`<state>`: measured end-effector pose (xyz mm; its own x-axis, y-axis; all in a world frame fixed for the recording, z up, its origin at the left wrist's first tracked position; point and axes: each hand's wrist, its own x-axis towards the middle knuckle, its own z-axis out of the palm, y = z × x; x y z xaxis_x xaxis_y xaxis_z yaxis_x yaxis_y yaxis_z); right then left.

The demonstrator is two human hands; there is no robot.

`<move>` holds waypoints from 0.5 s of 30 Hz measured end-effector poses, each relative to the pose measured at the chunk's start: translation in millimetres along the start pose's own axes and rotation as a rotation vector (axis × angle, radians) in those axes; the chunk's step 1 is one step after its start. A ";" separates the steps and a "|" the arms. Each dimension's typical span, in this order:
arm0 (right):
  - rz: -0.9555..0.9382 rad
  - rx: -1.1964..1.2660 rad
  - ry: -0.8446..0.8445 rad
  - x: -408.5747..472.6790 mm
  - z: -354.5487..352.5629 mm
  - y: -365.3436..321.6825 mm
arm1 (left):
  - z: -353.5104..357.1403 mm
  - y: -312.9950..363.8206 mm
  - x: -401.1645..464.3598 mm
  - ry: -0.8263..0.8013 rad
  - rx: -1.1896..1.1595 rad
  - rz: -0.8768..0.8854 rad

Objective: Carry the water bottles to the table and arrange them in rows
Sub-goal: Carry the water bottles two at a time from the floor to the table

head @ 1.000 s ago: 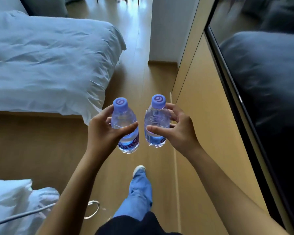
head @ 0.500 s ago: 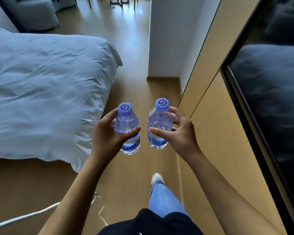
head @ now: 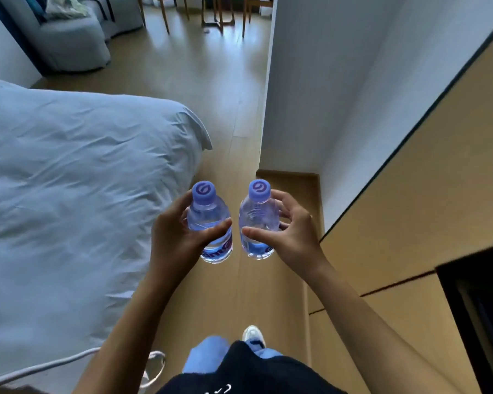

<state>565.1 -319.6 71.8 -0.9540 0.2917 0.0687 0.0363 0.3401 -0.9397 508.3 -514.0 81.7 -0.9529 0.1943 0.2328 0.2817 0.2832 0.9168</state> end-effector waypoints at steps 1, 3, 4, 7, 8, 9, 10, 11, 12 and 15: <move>-0.005 -0.007 -0.005 24.3 -0.3 0.6 | 4.4 -2.7 22.5 0.014 -0.010 0.002; -0.011 -0.004 -0.008 73.1 1.6 2.8 | 11.0 -11.4 68.5 0.046 -0.018 0.000; -0.009 0.002 -0.010 97.2 4.0 4.7 | 13.5 -17.7 91.4 0.049 -0.016 -0.005; 0.000 0.012 -0.015 171.6 17.7 13.4 | 18.9 -42.0 164.0 0.049 -0.003 -0.016; 0.002 0.015 -0.013 197.4 23.2 16.6 | 20.1 -50.9 189.6 0.046 0.001 -0.018; 0.006 0.017 -0.010 224.0 29.2 19.6 | 21.3 -59.6 216.9 0.039 0.005 -0.020; 0.010 0.019 -0.008 251.0 35.6 21.7 | 21.6 -67.7 244.3 0.030 0.007 -0.021; 0.016 0.021 -0.007 277.1 41.7 22.7 | 21.2 -75.4 271.1 0.025 0.007 -0.017; 0.021 0.021 -0.004 303.5 47.1 22.9 | 20.3 -83.1 298.4 0.020 0.013 -0.011; 0.044 0.016 0.014 379.5 61.5 17.4 | 13.3 -100.7 378.1 -0.008 0.043 0.006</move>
<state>185.3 -258.0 60.9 -0.9473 0.3188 0.0321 0.0729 0.3121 -0.9473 121.1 -456.5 73.1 -0.9504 0.2034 0.2351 0.2917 0.3219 0.9007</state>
